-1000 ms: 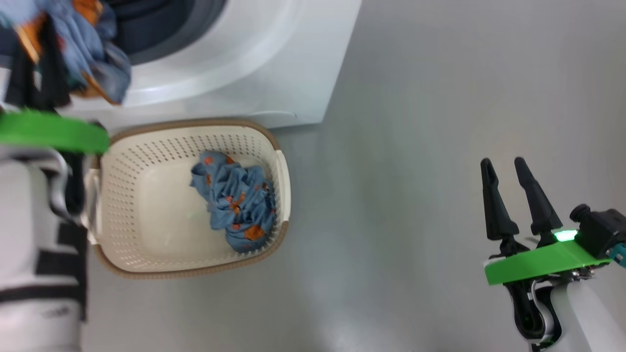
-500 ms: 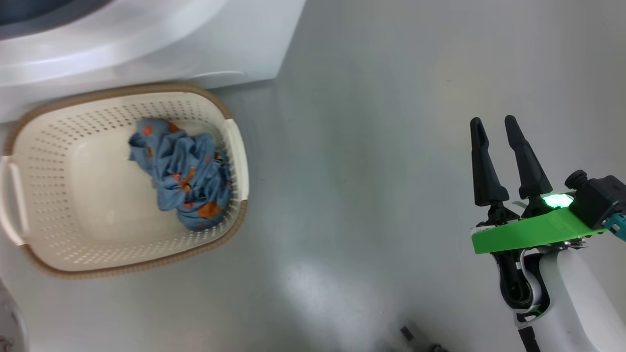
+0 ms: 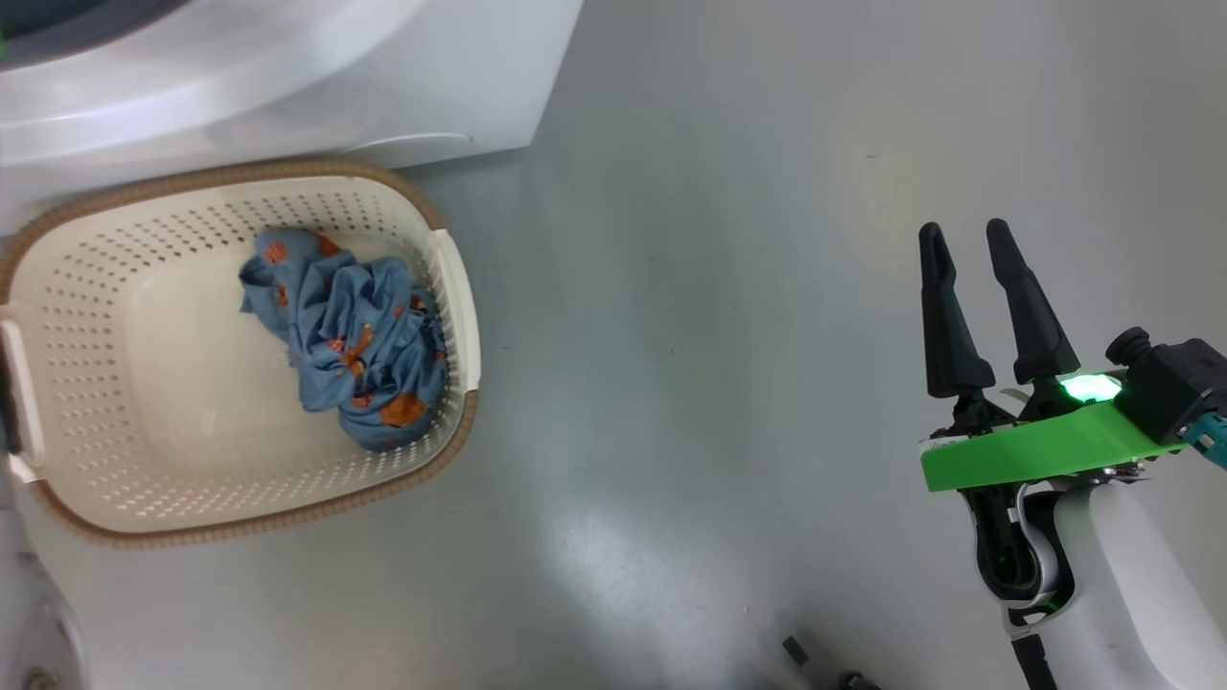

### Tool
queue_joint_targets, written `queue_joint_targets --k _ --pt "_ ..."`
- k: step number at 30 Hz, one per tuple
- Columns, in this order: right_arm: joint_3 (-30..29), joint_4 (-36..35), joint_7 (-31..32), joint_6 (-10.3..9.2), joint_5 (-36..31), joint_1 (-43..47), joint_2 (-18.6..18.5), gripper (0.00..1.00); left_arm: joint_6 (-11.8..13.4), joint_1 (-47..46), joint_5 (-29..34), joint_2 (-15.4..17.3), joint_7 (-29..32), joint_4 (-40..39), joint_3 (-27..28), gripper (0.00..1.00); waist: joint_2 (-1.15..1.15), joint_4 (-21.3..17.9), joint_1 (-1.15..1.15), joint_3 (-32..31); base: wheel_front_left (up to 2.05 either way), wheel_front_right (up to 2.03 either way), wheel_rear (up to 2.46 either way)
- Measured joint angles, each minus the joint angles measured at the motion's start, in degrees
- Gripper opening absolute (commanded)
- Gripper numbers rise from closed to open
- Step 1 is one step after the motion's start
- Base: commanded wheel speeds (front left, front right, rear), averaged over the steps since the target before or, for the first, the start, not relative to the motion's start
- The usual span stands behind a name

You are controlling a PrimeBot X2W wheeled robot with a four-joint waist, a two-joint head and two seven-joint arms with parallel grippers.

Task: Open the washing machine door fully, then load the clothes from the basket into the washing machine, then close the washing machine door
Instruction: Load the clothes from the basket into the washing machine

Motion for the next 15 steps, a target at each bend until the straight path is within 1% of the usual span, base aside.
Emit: queue_joint_targets --k 2,7,15 --pt "-0.02 -0.03 0.0 0.0 0.0 0.01 -0.21 1.0 0.01 1.1 0.59 -0.36 0.0 -0.36 0.2 1.0 0.0 0.42 0.0 -0.26 0.0 0.0 0.0" --pt "-0.18 -0.12 0.0 0.0 -0.01 0.02 -1.07 1.0 0.43 4.93 0.6 -2.44 0.0 -2.44 1.12 1.0 0.0 1.35 0.0 -1.09 0.0 0.0 0.0" --pt "-0.56 -0.11 0.0 0.0 -0.08 0.16 -2.09 1.0 -0.1 14.5 0.78 -5.36 0.0 -6.94 2.75 1.0 0.0 2.76 0.0 -3.81 0.0 0.0 0.0"
